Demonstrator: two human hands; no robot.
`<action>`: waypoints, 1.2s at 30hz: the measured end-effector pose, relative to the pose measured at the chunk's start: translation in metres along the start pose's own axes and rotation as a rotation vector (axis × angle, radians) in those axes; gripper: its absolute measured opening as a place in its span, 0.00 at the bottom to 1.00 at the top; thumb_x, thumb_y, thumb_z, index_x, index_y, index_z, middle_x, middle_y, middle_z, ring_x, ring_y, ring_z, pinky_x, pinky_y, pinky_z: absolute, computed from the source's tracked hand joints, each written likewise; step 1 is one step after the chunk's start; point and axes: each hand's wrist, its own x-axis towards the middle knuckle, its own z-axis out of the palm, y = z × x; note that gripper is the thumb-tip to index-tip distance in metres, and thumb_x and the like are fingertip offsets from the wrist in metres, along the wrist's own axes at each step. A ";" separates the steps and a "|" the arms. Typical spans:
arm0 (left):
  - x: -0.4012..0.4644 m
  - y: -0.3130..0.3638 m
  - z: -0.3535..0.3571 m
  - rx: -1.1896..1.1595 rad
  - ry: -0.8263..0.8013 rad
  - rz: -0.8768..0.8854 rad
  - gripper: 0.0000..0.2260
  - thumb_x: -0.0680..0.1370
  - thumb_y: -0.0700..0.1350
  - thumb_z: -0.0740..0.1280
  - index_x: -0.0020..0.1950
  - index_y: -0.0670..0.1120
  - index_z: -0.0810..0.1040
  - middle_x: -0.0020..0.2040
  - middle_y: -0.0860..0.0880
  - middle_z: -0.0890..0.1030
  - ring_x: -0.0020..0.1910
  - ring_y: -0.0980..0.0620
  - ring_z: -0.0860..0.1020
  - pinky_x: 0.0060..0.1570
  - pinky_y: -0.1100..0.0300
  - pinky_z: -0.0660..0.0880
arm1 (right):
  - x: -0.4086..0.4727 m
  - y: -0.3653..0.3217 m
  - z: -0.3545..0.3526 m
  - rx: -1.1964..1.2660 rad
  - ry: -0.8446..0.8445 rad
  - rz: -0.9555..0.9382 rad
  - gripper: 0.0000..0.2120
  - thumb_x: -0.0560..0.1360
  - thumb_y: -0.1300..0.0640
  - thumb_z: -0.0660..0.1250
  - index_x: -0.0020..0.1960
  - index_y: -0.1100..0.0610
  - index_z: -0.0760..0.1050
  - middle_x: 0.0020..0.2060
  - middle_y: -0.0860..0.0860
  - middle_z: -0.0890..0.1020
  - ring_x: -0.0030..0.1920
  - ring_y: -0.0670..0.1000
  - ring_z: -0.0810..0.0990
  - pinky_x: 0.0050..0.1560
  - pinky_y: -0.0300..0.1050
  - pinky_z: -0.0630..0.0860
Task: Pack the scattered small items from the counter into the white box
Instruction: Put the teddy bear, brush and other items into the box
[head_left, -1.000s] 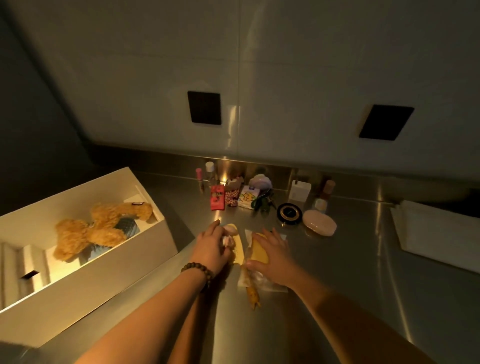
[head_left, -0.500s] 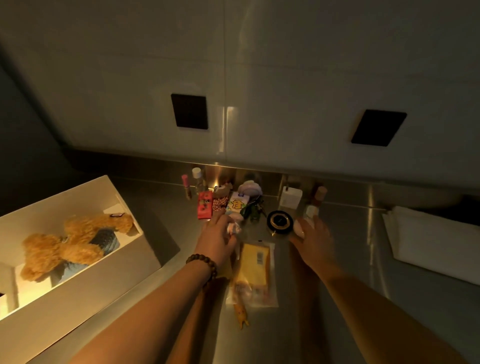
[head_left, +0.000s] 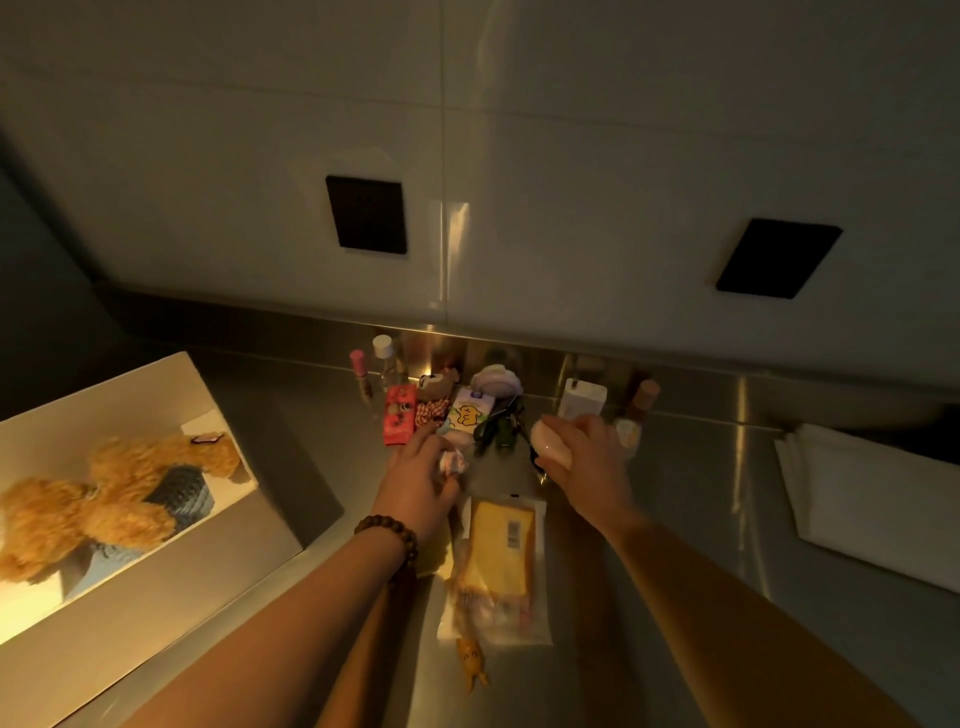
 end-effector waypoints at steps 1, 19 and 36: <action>0.000 -0.001 -0.001 0.000 0.003 -0.001 0.12 0.73 0.48 0.67 0.55 0.58 0.71 0.72 0.54 0.62 0.71 0.47 0.60 0.66 0.48 0.63 | 0.002 0.000 0.003 -0.036 -0.009 0.000 0.30 0.74 0.44 0.67 0.73 0.41 0.62 0.65 0.52 0.67 0.65 0.56 0.66 0.65 0.54 0.67; -0.022 0.007 -0.050 -0.037 0.114 0.052 0.14 0.74 0.49 0.67 0.57 0.61 0.70 0.71 0.54 0.63 0.68 0.48 0.63 0.60 0.57 0.60 | -0.008 -0.078 -0.020 0.222 0.026 -0.078 0.35 0.73 0.50 0.71 0.74 0.40 0.57 0.65 0.54 0.64 0.64 0.55 0.66 0.62 0.47 0.67; -0.076 -0.083 -0.283 0.078 0.122 0.126 0.11 0.72 0.45 0.70 0.54 0.52 0.76 0.66 0.49 0.71 0.63 0.50 0.72 0.57 0.57 0.70 | -0.004 -0.278 -0.021 0.263 0.014 -0.375 0.36 0.72 0.45 0.70 0.73 0.34 0.53 0.66 0.53 0.66 0.64 0.55 0.69 0.63 0.50 0.71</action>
